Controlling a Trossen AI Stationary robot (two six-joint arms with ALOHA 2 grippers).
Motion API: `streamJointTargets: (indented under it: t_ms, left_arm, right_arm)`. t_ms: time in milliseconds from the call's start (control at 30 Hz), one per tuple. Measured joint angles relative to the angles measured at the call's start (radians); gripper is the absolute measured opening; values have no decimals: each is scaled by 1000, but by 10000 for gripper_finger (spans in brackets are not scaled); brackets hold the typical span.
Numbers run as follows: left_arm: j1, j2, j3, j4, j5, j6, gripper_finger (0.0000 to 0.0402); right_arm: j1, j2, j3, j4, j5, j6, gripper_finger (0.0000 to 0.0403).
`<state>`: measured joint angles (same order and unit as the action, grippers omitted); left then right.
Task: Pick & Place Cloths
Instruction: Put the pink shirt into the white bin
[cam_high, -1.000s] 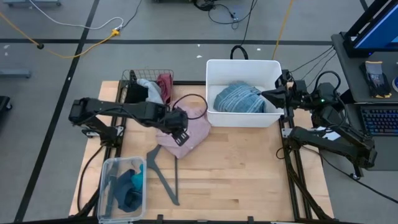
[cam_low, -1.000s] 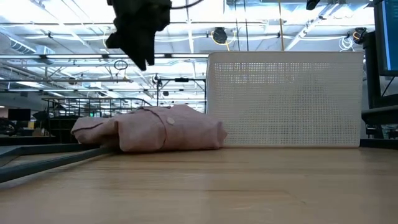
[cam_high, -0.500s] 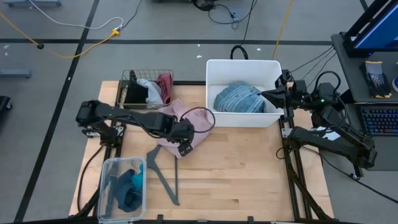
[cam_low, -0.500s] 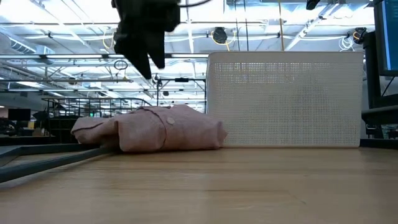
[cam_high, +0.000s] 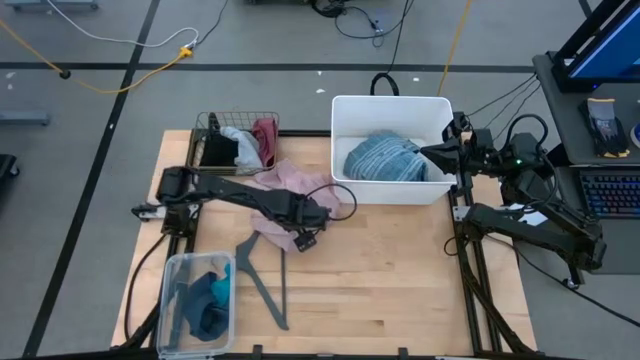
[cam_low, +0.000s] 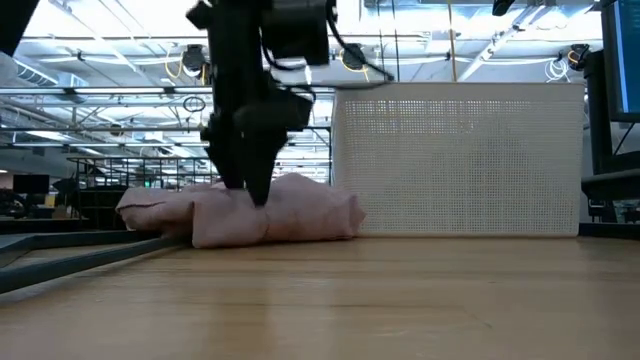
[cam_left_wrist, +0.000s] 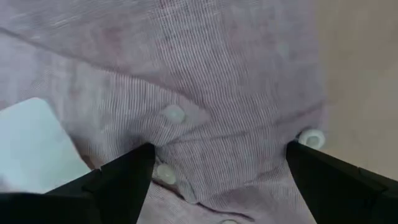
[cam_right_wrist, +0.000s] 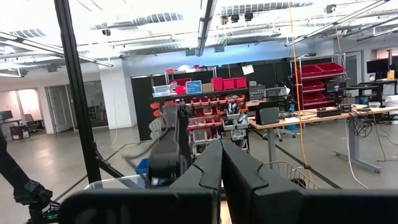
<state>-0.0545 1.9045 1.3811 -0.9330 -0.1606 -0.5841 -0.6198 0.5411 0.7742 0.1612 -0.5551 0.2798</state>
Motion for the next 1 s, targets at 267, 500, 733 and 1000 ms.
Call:
streamJointTargets:
  t_ms: [267, 500, 733, 1000]
  left_arm:
    - [20, 151, 7, 42, 12, 26, 356]
    - [23, 187, 8, 136, 59, 104, 351]
    - [23, 188, 5, 202, 57, 164, 269]
    - [22, 189, 3, 211, 11, 164, 111]
  right_arm:
    - [0, 0, 0, 0, 0, 9, 0]
    - [0, 0, 0, 0, 0, 23, 0]
    - [0, 0, 0, 0, 0, 23, 0]
    - [0, 0, 0, 0, 2, 25, 0]
